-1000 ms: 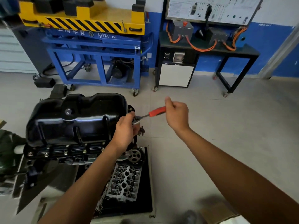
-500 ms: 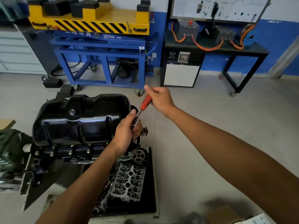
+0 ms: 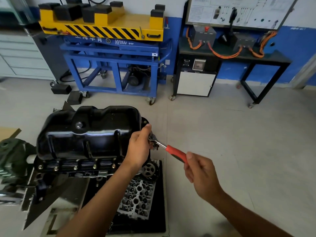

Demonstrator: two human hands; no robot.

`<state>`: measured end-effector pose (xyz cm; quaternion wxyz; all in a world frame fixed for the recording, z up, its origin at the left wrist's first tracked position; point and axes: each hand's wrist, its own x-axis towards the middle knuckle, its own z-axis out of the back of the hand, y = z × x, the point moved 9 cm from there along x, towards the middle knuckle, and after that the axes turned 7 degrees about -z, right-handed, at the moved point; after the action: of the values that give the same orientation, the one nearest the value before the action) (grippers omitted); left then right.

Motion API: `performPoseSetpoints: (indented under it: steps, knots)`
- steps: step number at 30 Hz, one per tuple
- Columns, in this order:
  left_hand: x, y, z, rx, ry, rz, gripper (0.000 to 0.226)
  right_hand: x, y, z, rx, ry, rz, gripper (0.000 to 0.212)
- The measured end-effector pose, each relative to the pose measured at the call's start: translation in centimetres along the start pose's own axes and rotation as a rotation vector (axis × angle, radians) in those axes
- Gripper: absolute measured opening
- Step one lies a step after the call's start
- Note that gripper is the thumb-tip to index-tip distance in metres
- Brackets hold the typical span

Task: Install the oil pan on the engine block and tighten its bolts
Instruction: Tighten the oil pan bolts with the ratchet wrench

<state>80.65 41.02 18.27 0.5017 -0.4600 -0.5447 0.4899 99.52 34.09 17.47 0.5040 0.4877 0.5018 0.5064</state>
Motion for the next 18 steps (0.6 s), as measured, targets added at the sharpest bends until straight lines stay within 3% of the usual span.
performPoseSetpoints:
  steps: [4,10,13,18]
  knots:
    - [-0.3,1.2,0.5,-0.079,-0.057,0.078,0.04,0.2,0.1,0.2,-0.006,-0.032,-0.039,0.048]
    - [-0.2,0.7,-0.3,-0.006,0.116,0.034,0.05,6.6,1.1,1.4,-0.037,-0.166,-0.162,0.051]
    - [-0.4,0.5,-0.8,0.004,0.173,0.026,0.049,11.1,2.1,0.1,-0.024,-0.135,-0.247,0.041]
    - [-0.6,0.5,-0.8,-0.125,0.169,0.031,0.044,16.0,5.9,-5.1,-0.212,-0.089,-0.095,0.033]
